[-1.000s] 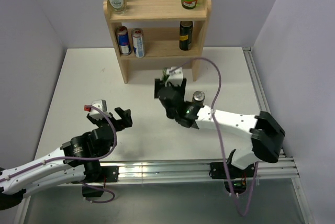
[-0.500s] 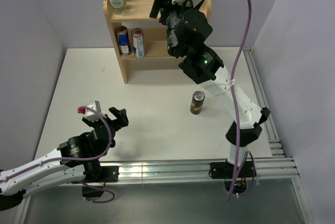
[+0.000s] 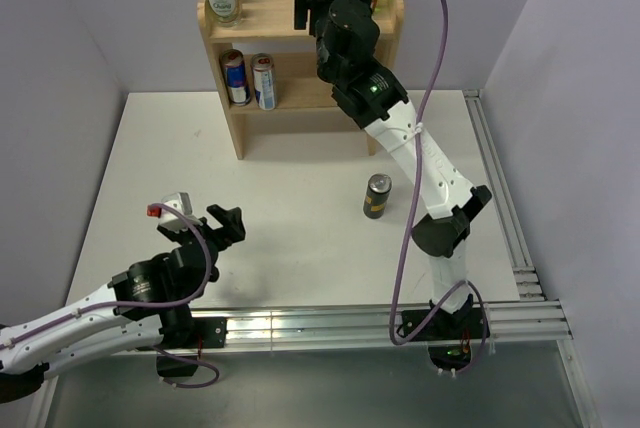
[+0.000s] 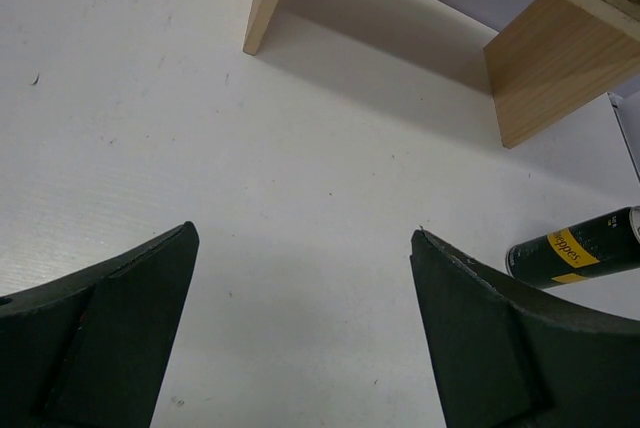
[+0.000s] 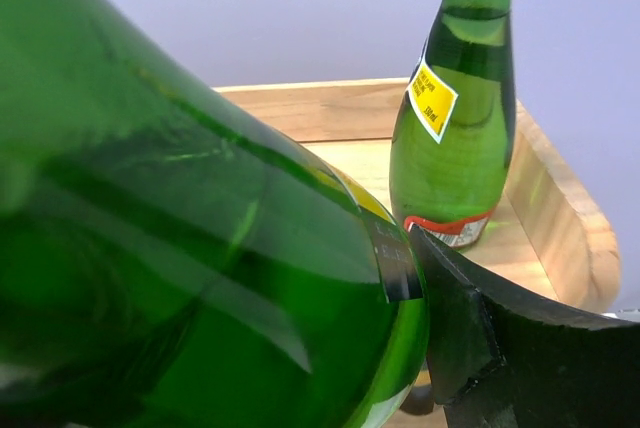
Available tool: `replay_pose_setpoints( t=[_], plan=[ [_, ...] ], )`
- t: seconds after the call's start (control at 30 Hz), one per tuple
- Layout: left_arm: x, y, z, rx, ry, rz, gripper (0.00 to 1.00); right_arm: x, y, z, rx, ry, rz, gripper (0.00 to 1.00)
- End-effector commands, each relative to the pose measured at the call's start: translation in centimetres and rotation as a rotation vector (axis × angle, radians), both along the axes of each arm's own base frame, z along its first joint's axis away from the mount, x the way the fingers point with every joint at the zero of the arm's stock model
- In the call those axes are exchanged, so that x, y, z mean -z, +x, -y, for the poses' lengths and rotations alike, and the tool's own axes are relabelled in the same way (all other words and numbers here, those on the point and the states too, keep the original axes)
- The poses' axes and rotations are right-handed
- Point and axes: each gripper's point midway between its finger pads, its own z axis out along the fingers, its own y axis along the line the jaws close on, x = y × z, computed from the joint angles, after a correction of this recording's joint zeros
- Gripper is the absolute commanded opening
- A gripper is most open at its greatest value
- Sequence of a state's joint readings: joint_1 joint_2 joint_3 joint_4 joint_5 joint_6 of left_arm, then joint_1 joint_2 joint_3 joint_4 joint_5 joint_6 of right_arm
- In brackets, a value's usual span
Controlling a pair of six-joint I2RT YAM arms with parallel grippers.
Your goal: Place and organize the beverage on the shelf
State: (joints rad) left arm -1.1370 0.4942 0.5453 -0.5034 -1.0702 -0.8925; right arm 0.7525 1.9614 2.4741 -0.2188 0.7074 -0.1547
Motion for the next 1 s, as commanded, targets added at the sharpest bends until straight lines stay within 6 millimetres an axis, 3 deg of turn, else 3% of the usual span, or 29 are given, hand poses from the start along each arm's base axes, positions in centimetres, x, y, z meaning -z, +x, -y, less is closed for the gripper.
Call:
replay_pose_setpoints(
  t=[0.0, 0.4, 0.7, 0.8, 0.97],
  plan=[
    [-0.7, 0.1, 0.4, 0.008, -0.014, 0.013, 0.94, -7.6, -2.0, 2.2, -0.045, 0.158, 0.210, 0.00],
    [-1.3, -0.3, 0.1, 0.033, -0.069, 0.040, 0.94, -4.5, 3.0, 2.0, -0.056, 0.178, 0.186, 0.00],
    [-1.0, -0.2, 0.1, 0.020, -0.047, 0.029, 0.93, -2.3, 5.4, 1.8, -0.060, 0.183, 0.155, 0.00],
    [-0.9, -0.1, 0.1, 0.015, -0.044, 0.027, 0.93, -1.8, 6.0, 1.8, -0.059, 0.186, 0.149, 0.04],
    [-1.0, -0.1, 0.0, 0.011, -0.047, 0.028, 0.92, -0.9, 6.7, 1.8, -0.056, 0.179, 0.138, 0.20]
  ],
)
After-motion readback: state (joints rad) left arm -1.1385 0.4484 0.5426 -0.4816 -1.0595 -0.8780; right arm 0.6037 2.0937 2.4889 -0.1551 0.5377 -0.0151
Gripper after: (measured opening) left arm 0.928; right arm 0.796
